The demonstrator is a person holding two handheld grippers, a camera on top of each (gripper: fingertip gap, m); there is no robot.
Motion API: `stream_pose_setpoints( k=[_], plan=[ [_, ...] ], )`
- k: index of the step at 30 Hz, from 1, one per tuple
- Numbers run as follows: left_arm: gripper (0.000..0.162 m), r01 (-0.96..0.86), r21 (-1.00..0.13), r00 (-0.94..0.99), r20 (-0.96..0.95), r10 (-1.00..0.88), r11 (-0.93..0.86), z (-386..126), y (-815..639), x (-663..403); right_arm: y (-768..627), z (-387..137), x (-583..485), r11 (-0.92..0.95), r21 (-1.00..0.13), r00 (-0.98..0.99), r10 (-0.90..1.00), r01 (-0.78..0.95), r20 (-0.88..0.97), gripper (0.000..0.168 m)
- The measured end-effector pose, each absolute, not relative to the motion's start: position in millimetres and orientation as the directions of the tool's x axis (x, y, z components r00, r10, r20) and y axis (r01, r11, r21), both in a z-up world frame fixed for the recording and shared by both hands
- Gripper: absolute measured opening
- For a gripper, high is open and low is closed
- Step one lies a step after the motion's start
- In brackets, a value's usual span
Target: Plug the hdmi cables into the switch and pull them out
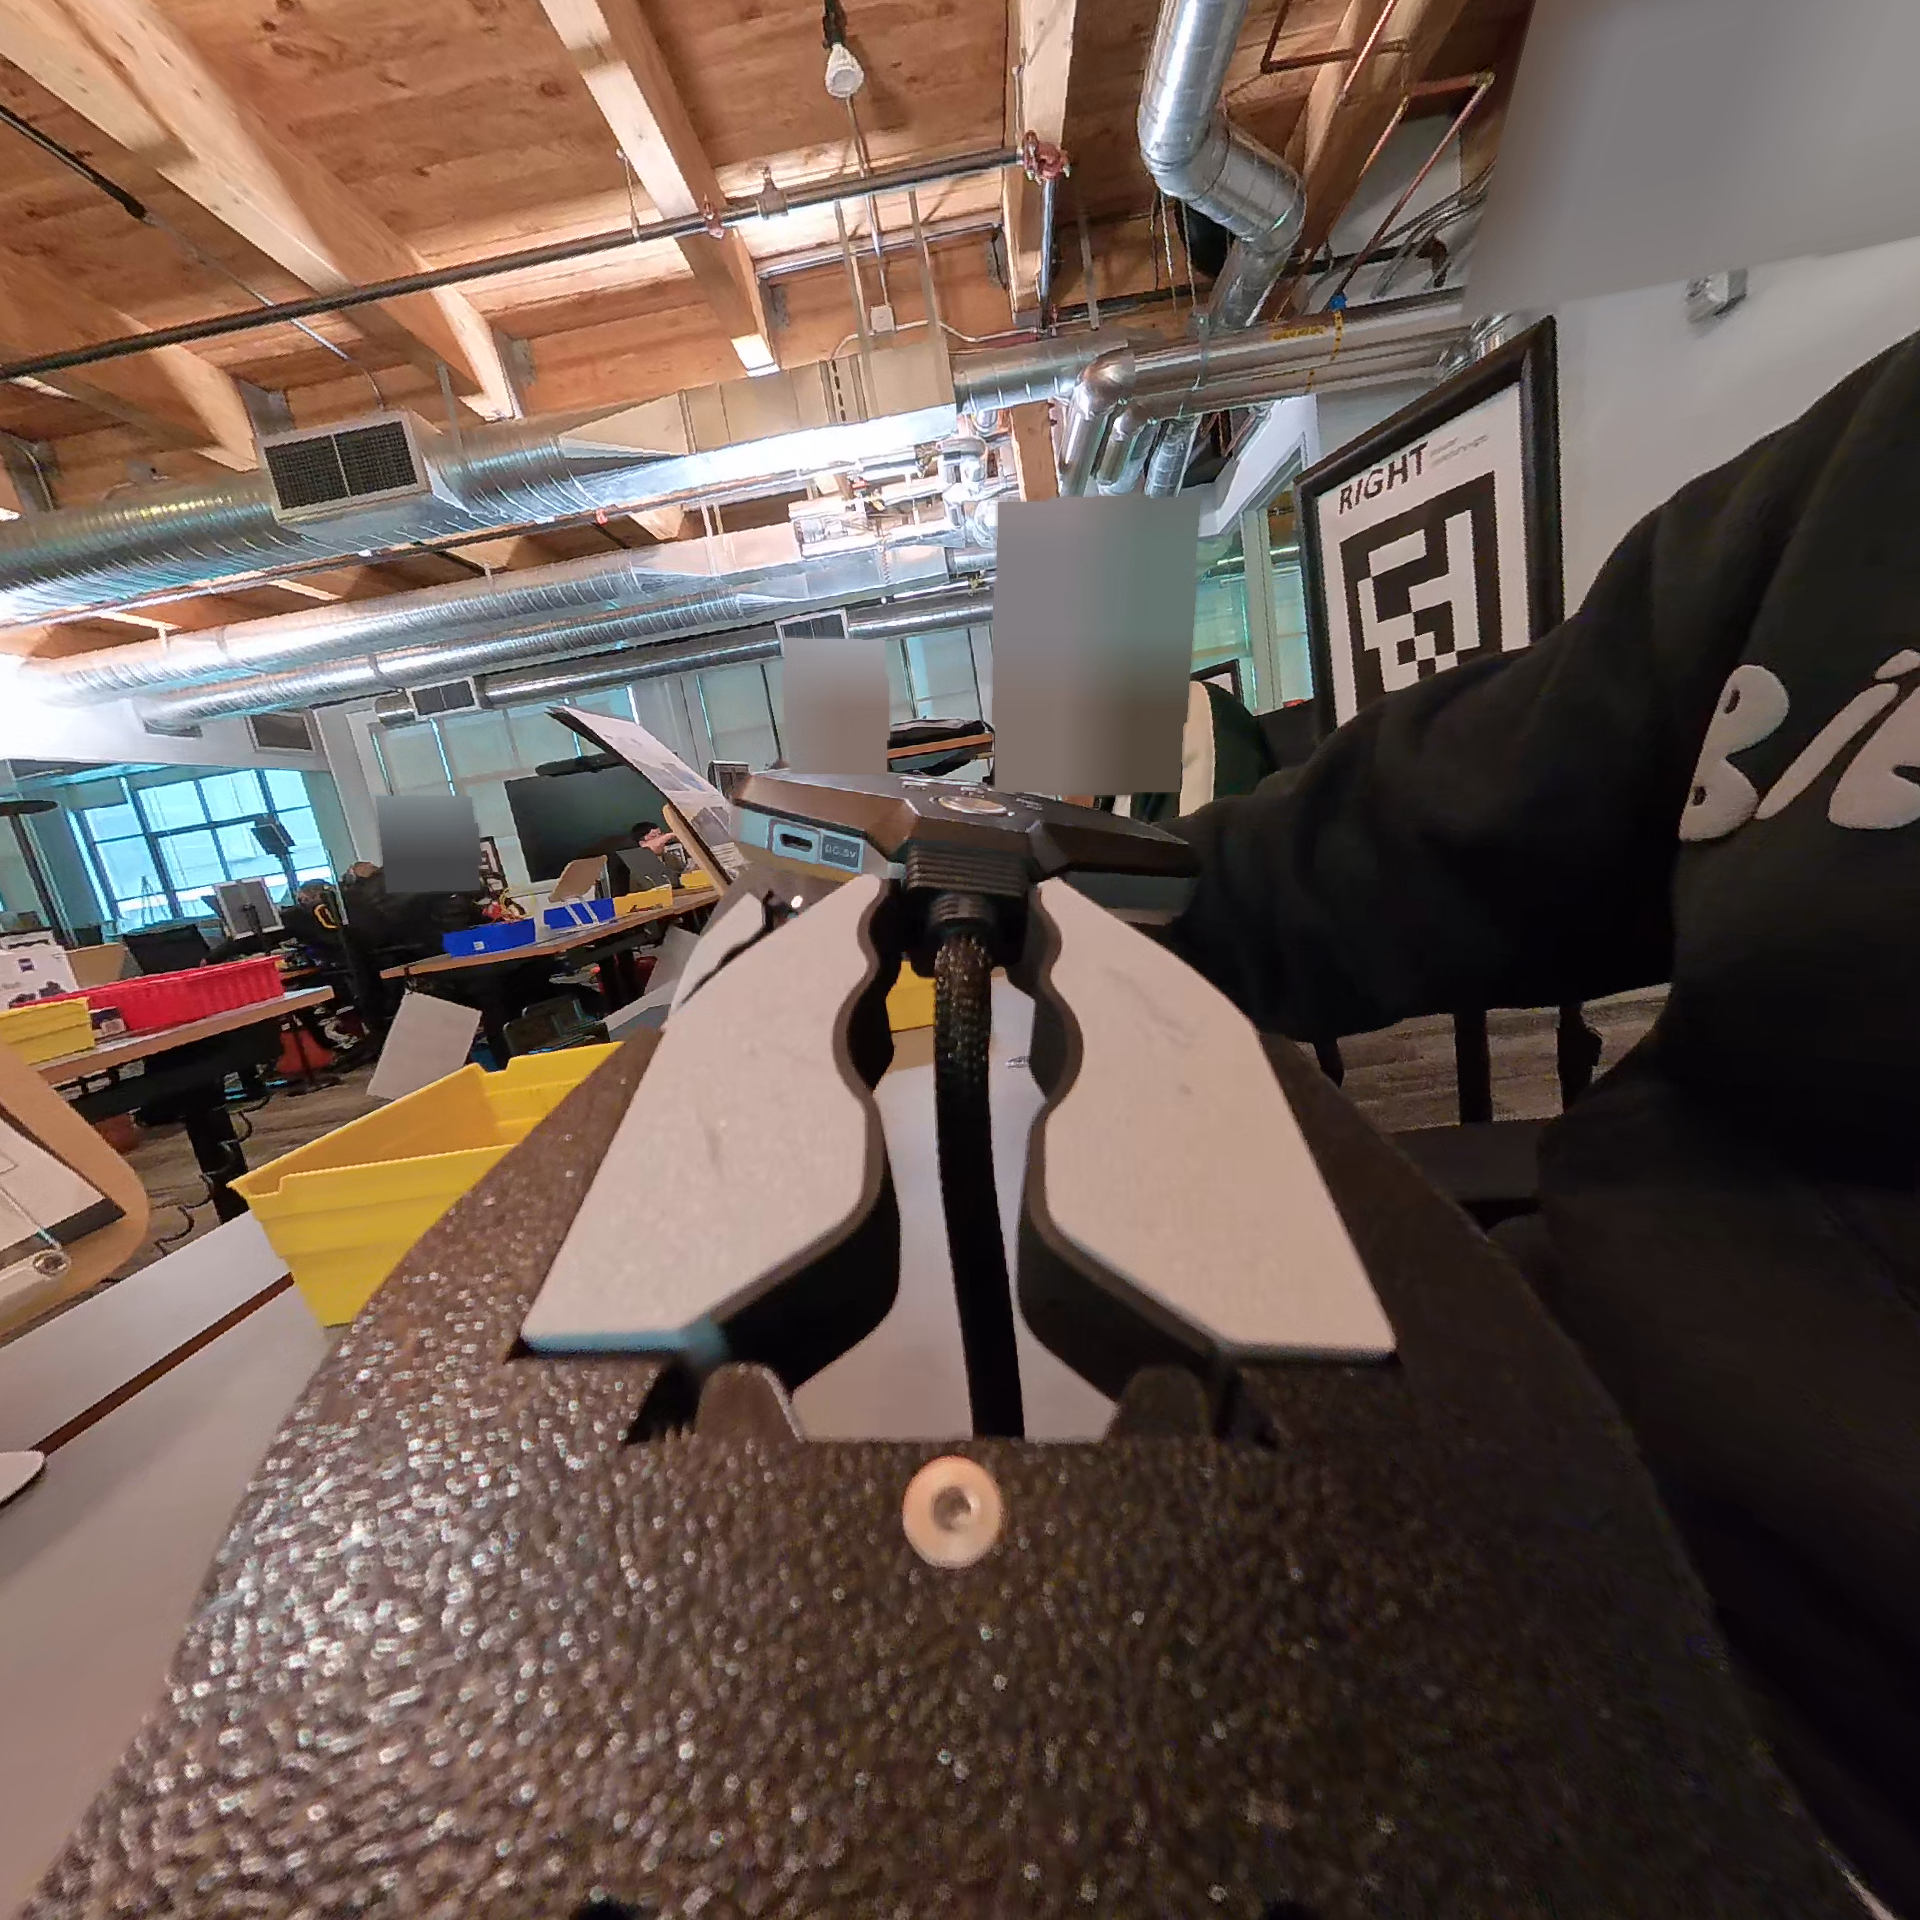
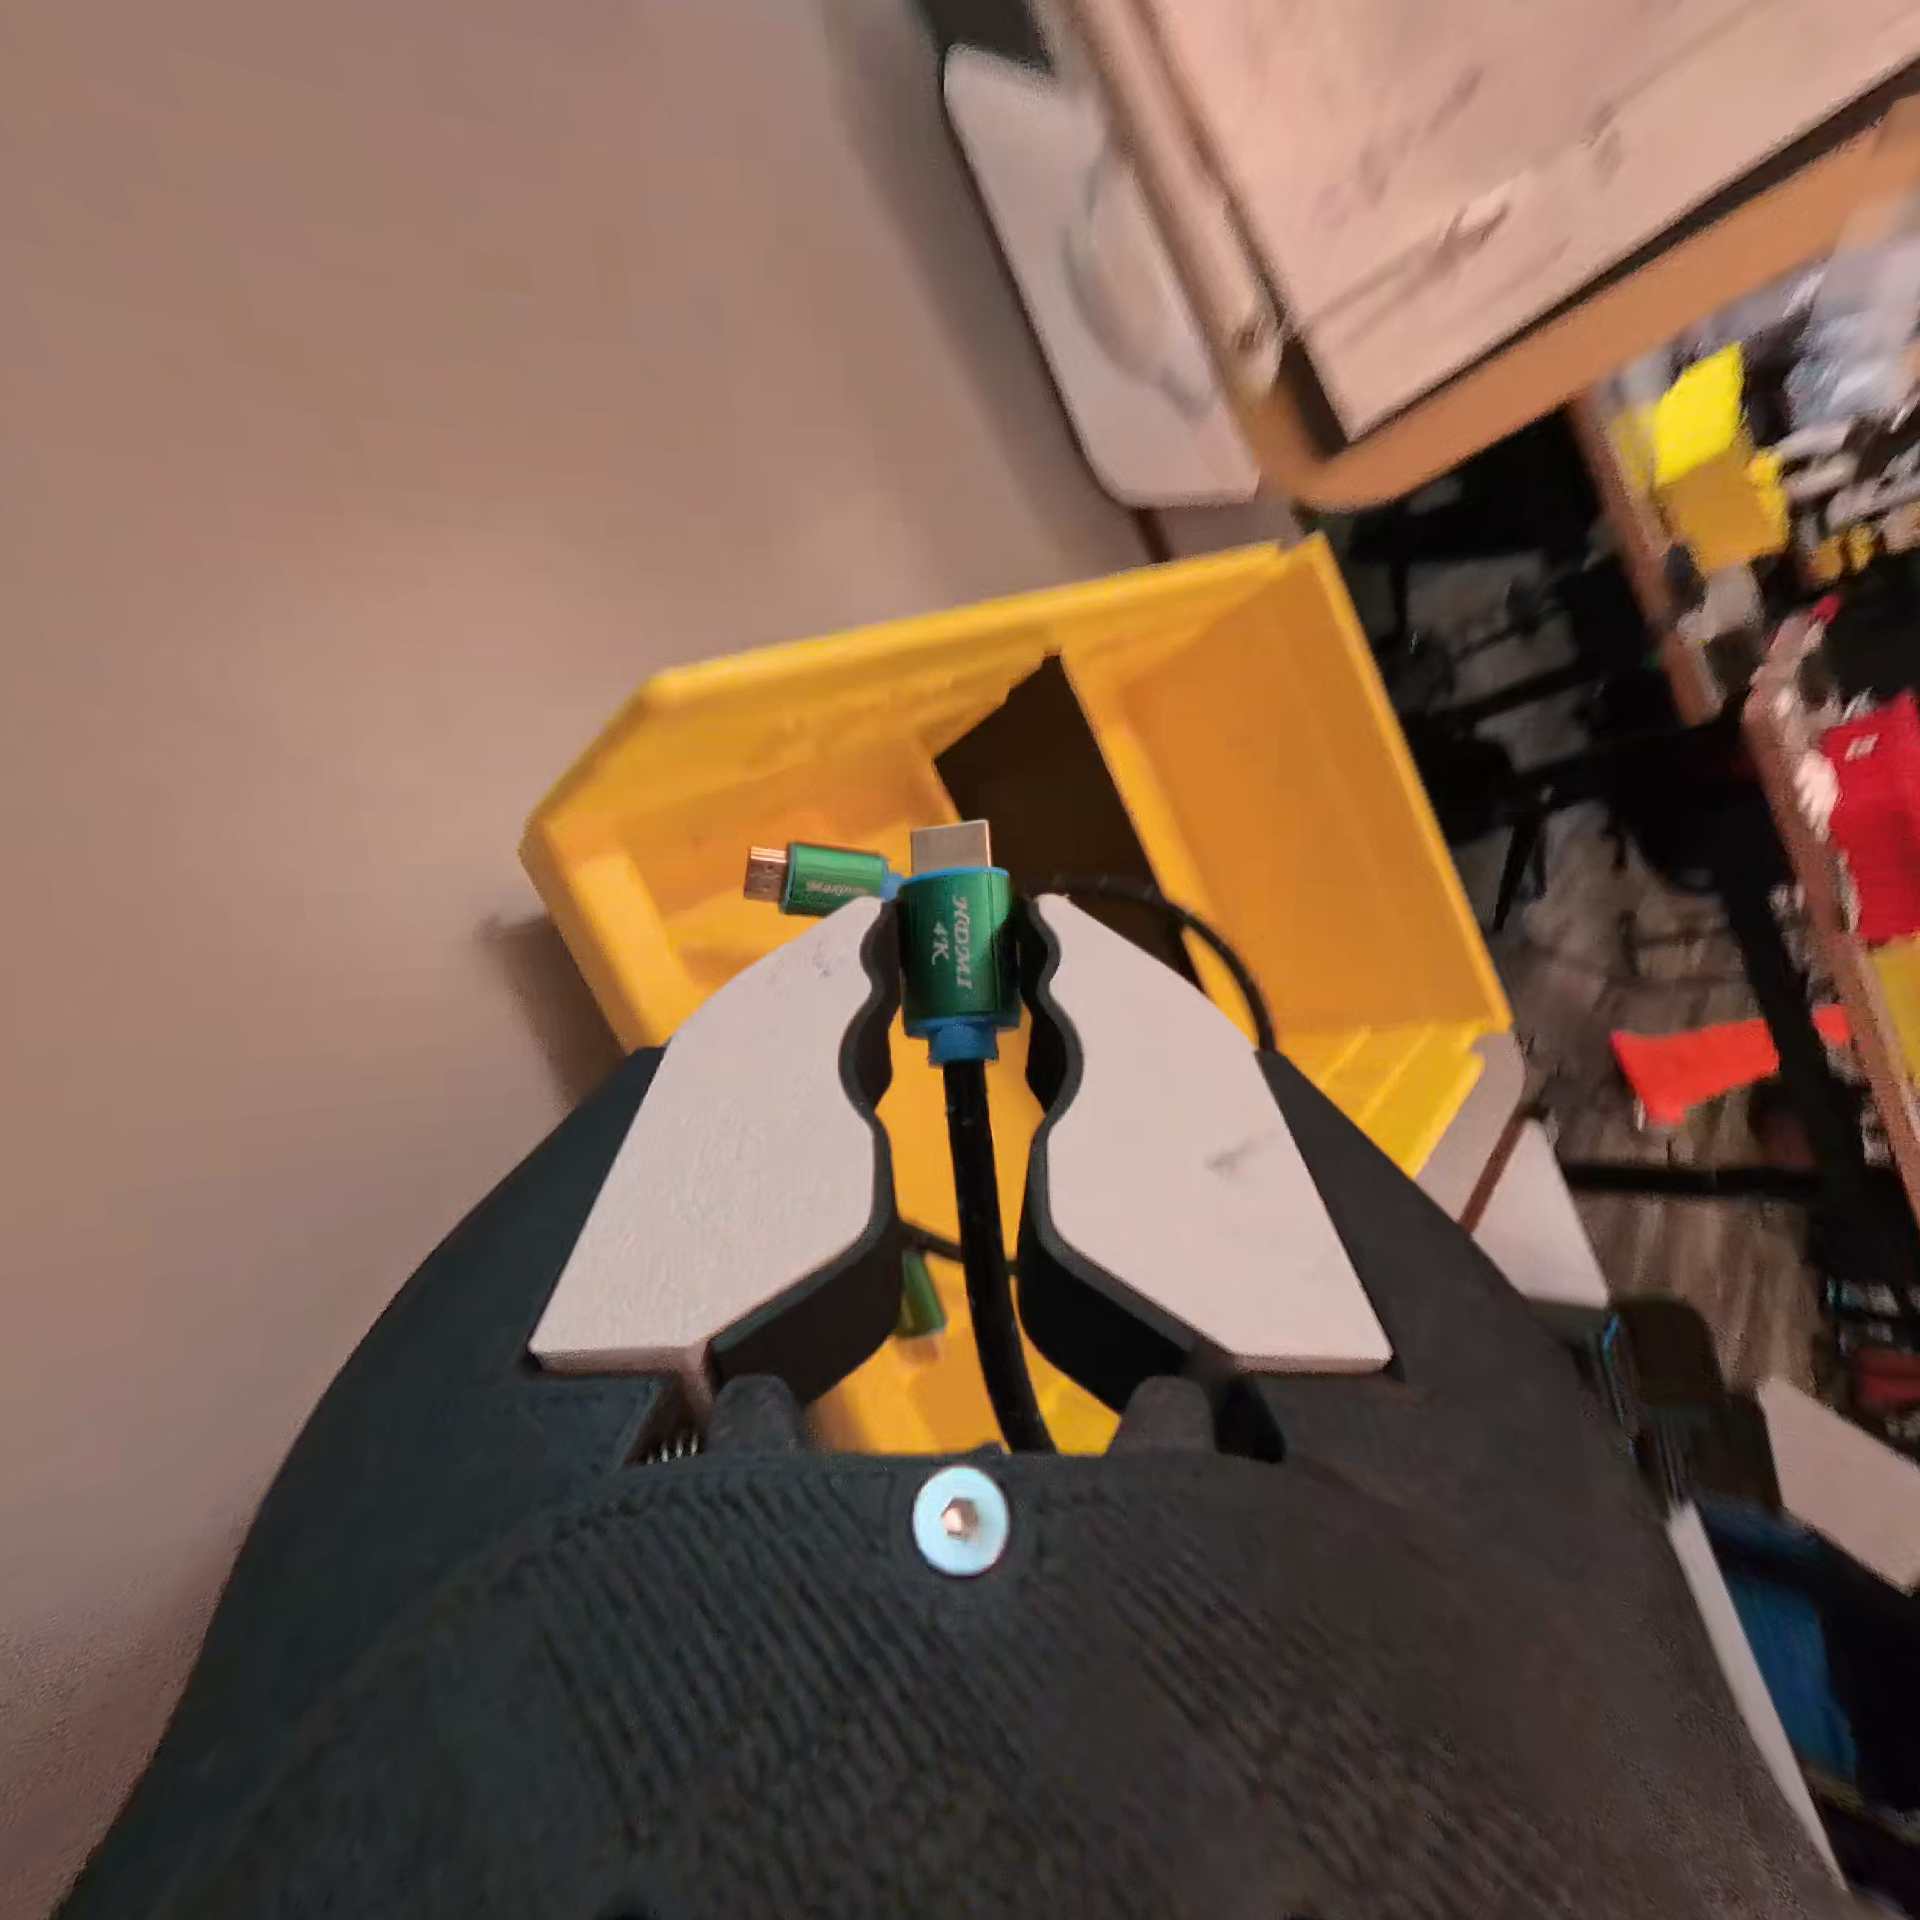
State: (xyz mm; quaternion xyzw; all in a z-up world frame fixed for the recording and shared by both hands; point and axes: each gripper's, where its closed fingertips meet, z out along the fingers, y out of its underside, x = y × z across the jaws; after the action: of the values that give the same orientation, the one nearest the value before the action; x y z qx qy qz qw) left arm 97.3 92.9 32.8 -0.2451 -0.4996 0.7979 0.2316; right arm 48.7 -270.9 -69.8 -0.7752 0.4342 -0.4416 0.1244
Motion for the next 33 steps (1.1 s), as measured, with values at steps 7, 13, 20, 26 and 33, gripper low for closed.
stream_pose_setpoints(
  k=[7,13,20,26,33],
  plan=[
    [0.022,-0.138,-0.915,-0.761,-0.148,0.632,-0.38,28.8,88.4,93.9,-282.8,-121.0,62.8,-0.524,-0.376,0.247,-0.776,-0.764,0.58,0.02],
    [0.022,-0.132,-0.918,-0.756,-0.15,0.637,-0.373,27.5,87.4,90.7,-260.9,-135.6,92.2,-0.217,-0.611,0.127,-0.974,-0.761,0.189,0.042],
    [0.022,-0.151,-0.912,-0.765,-0.137,0.629,-0.382,29.0,90.3,98.1,-272.9,-94.0,70.8,-0.12,-0.675,-0.02,-0.98,-0.728,0.196,0.076],
    [0.022,-0.144,-0.916,-0.759,-0.141,0.636,-0.375,27.6,89.3,95.3,-221.9,-105.2,-2.2,-0.301,-0.464,0.237,-0.952,-0.833,0.191,0.063],
    [0.022,-0.143,-0.921,-0.739,-0.143,0.658,-0.361,25.9,86.0,85.5,-199.4,-170.7,-29.8,-0.322,-0.411,0.28,-0.946,-0.853,0.16,0.043]
  ],
)
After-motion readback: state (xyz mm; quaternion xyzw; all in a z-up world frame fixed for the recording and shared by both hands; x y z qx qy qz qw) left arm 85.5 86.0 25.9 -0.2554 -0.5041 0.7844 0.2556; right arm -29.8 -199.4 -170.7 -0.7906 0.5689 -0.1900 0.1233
